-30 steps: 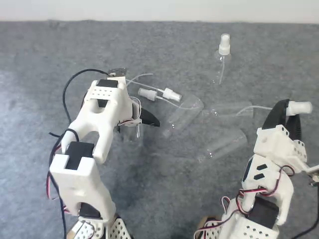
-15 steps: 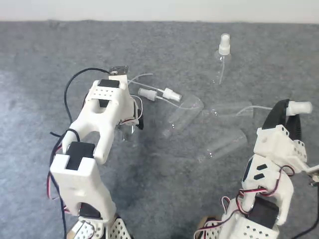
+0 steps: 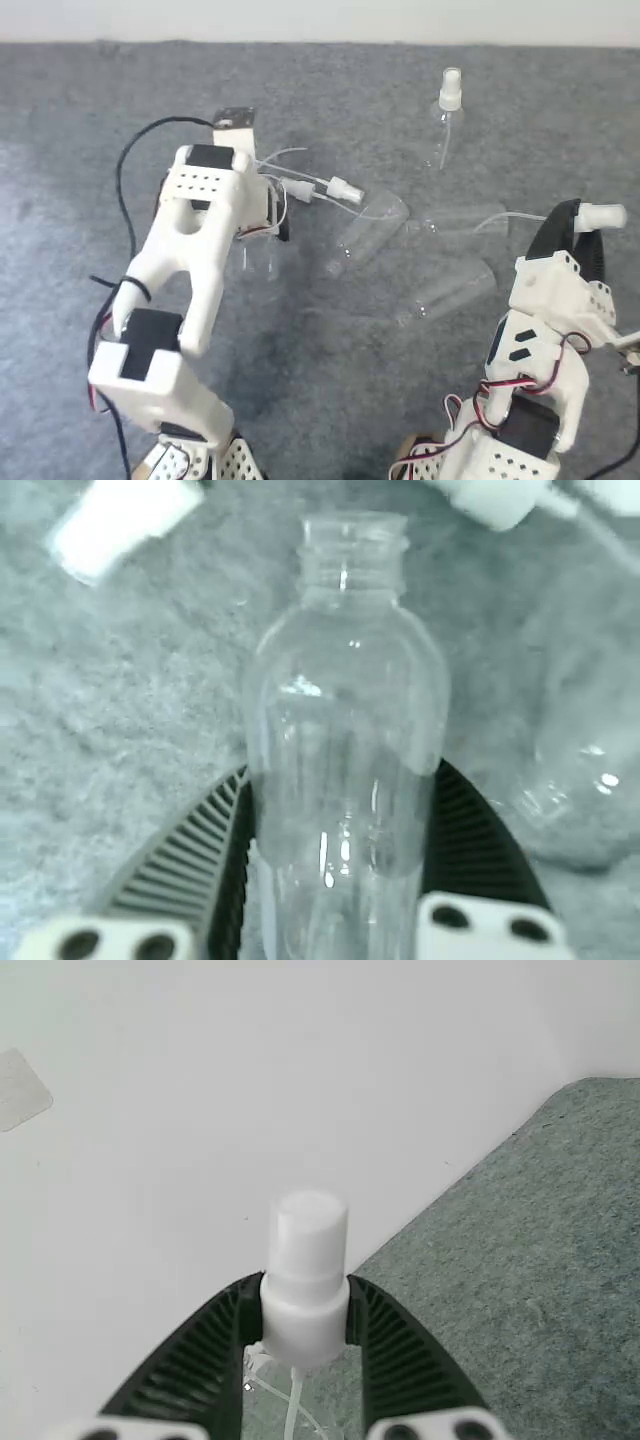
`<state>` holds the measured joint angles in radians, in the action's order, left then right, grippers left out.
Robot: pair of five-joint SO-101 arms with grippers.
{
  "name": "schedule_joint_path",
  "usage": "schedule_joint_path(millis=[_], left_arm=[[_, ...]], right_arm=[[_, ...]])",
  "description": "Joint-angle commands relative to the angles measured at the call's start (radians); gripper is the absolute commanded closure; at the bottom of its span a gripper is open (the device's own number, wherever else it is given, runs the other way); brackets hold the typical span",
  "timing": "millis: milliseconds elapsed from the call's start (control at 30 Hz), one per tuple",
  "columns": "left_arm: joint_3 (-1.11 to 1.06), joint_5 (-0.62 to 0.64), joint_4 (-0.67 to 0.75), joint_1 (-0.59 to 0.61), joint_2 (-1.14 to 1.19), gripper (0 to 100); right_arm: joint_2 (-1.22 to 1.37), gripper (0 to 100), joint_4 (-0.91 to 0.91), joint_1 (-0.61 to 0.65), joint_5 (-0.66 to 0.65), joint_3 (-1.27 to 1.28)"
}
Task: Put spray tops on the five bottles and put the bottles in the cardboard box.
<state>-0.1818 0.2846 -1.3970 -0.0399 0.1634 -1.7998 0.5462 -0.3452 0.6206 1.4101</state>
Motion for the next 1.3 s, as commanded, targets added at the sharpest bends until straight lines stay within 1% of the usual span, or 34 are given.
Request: schedule_joint_path(millis=[0,167,233,333,400,533,600,733,900,1033,1200,1267], left_arm=[[0.004,0.005,-0.003,-0.023,-0.051,83],[-0.019,-0.005,0.068,-0.012,0.055,81],[-0.016,-0.032,0.063,-0.011,0.095,75],[-0.016,-0.032,0.063,-0.008,0.129,62],[-0.016,-0.034,0.063,-0.006,0.132,57],[0.045,-0.04,0.052,-0.008,0.141,59],[0.087,-0.044,0.014,-0.003,0.143,59],[0.171,-0.101,-0.094,-0.006,0.144,59],[0.246,-0.103,-0.15,-0.003,0.15,59],[0.323,-0.103,-0.184,-0.008,0.23,60],[0.552,-0.104,-0.344,0.003,0.393,60],[0.621,-0.1,-0.359,0.003,0.446,60]], right_arm=[[-0.012,99.3,-0.025,0.015,0.0,-0.008],[-0.012,99.3,-0.025,0.015,0.0,-0.008],[-0.012,99.3,-0.025,0.015,0.0,-0.008],[-0.012,99.3,-0.025,0.015,0.0,-0.008],[-0.012,99.3,-0.025,0.015,0.0,-0.008],[-0.012,99.3,-0.025,0.015,0.0,-0.008],[-0.012,99.3,-0.025,0.015,0.0,-0.008],[-0.012,99.3,-0.025,0.015,0.0,-0.008],[-0.012,99.3,-0.025,0.015,0.0,-0.008],[-0.012,99.3,-0.025,0.015,0.0,-0.008],[-0.012,99.3,-0.025,0.015,0.0,-0.008],[-0.012,99.3,-0.025,0.015,0.0,-0.008]])
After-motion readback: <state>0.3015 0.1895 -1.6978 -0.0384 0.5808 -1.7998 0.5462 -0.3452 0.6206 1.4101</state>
